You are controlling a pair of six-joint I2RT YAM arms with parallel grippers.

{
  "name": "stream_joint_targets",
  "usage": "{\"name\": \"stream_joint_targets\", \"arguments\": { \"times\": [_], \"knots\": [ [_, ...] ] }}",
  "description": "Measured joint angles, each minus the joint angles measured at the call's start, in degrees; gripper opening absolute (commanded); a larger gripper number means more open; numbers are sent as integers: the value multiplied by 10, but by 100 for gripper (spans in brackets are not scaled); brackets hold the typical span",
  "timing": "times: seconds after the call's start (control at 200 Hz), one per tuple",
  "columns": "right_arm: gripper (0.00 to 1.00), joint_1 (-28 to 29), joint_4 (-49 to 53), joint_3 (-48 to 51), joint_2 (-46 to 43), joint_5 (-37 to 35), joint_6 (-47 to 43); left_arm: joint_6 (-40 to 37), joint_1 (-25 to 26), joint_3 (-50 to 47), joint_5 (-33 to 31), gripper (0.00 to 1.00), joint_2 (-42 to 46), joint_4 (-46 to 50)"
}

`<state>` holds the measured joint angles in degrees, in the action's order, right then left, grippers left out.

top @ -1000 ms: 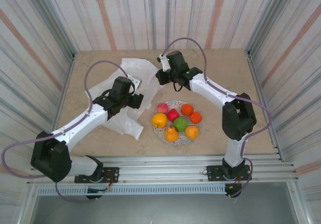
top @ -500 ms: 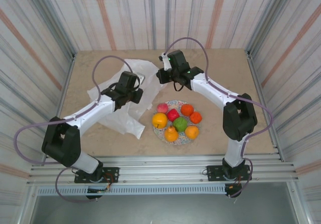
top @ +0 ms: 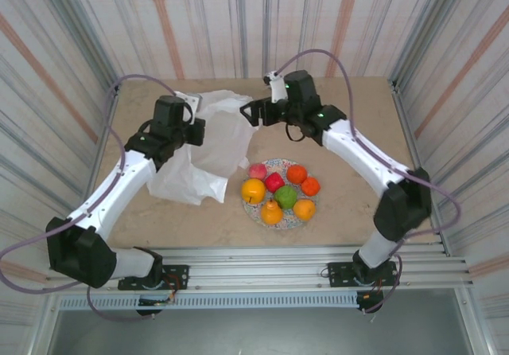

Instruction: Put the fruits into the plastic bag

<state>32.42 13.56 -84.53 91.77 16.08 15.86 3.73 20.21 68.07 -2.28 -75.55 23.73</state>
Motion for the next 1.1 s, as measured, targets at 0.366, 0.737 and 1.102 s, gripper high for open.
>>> {"name": "stream_joint_targets", "arguments": {
  "times": [0.366, 0.737, 1.102],
  "knots": [
    [99, 12, -126, 226, -182, 0, 35, 56, -23, 67, 67, 0, -2, 80],
    [97, 63, -209, 258, 17, -112, 137, 90, -41, 87, 139, 0, -20, 80],
    [89, 54, -226, 248, 79, -176, 125, 102, -96, 118, 191, 0, -22, 78]
  ]
}}
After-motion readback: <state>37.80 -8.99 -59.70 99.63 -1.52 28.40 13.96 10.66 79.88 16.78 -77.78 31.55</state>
